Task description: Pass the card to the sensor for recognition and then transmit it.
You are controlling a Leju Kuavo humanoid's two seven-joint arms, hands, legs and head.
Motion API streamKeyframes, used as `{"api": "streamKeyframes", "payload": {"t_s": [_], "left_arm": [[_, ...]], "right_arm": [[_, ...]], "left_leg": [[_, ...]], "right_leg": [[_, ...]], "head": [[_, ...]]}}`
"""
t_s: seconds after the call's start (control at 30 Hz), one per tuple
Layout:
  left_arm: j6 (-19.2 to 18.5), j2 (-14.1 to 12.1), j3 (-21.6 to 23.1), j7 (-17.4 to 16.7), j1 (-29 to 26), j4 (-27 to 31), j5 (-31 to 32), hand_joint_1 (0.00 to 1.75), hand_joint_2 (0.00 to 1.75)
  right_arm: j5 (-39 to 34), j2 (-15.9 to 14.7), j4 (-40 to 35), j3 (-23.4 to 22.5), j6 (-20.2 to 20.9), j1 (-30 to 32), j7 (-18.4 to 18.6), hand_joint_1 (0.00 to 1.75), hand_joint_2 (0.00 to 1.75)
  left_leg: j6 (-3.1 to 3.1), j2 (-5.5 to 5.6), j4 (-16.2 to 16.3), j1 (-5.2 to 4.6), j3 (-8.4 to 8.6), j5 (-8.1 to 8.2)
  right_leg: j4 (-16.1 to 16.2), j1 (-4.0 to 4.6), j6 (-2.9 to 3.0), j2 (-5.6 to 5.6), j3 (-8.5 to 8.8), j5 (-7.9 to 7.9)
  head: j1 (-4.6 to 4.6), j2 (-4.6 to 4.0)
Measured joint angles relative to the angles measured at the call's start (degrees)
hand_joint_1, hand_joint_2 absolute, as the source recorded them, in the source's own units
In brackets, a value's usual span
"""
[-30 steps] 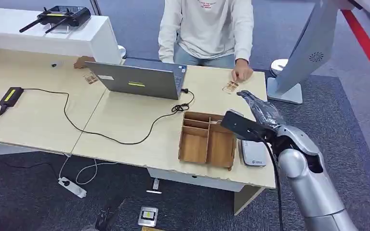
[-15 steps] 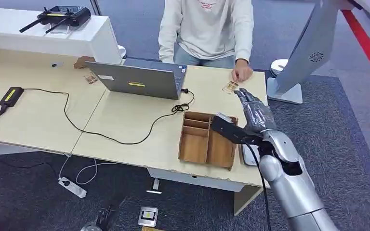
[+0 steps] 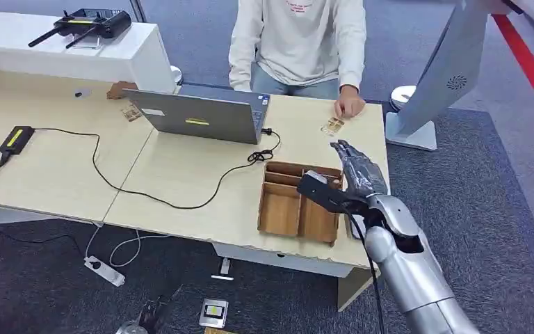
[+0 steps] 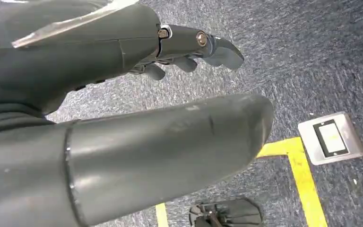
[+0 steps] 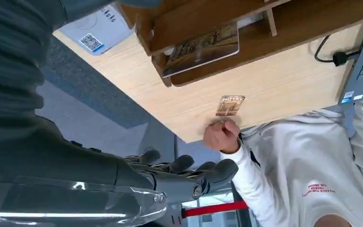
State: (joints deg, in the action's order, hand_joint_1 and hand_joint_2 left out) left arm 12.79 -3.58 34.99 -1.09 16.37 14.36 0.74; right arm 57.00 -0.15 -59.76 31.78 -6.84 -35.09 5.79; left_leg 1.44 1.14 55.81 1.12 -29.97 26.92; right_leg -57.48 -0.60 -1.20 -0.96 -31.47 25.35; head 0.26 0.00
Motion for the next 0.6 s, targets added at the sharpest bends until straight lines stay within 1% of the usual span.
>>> {"api": "streamKeyframes", "payload": {"t_s": [0.13, 0.33, 0.5, 0.6], "left_arm": [[-0.15, 0.00, 0.00, -0.04, 0.05, 0.00, -0.20, 0.00, 0.00], [-0.15, 0.00, -0.07, -0.04, 0.18, 0.00, -0.96, 0.00, 0.00], [-0.15, 0.02, -0.09, 0.15, 0.37, 0.00, -0.87, 0.00, 0.00], [-0.15, 0.04, -0.11, 0.20, 0.46, 0.00, -0.74, 0.00, 0.00]], "right_arm": [[-0.94, 0.52, 2.21, 0.02, -1.53, -0.94, -1.18, 0.00, 1.75], [-2.14, 1.79, 6.10, 0.04, -2.60, -2.66, -2.95, 0.00, 1.75], [-3.72, 3.28, 10.32, 0.22, -5.95, -4.70, -5.20, 0.00, 1.75], [-4.07, 3.80, 12.59, 0.31, -6.89, -5.46, -5.81, 0.00, 1.75]], "left_leg": [[0.00, 0.00, 0.00, 0.00, 0.00, 0.00], [0.00, 0.00, 0.00, 0.00, -0.01, 0.00], [0.00, 0.00, 0.00, 0.00, 0.00, 0.00], [0.00, 0.00, 0.00, 0.00, 0.00, 0.00]], "right_leg": [[0.00, 0.00, 0.00, 0.00, 0.00, 0.00], [0.00, 0.00, 0.00, 0.00, 0.00, 0.00], [0.00, 0.00, 0.00, 0.00, 0.00, 0.00], [0.00, 0.00, 0.00, 0.00, 0.00, 0.00]], "head": [[0.00, 0.00], [0.00, 0.00], [0.00, 0.00], [0.00, 0.00]]}}
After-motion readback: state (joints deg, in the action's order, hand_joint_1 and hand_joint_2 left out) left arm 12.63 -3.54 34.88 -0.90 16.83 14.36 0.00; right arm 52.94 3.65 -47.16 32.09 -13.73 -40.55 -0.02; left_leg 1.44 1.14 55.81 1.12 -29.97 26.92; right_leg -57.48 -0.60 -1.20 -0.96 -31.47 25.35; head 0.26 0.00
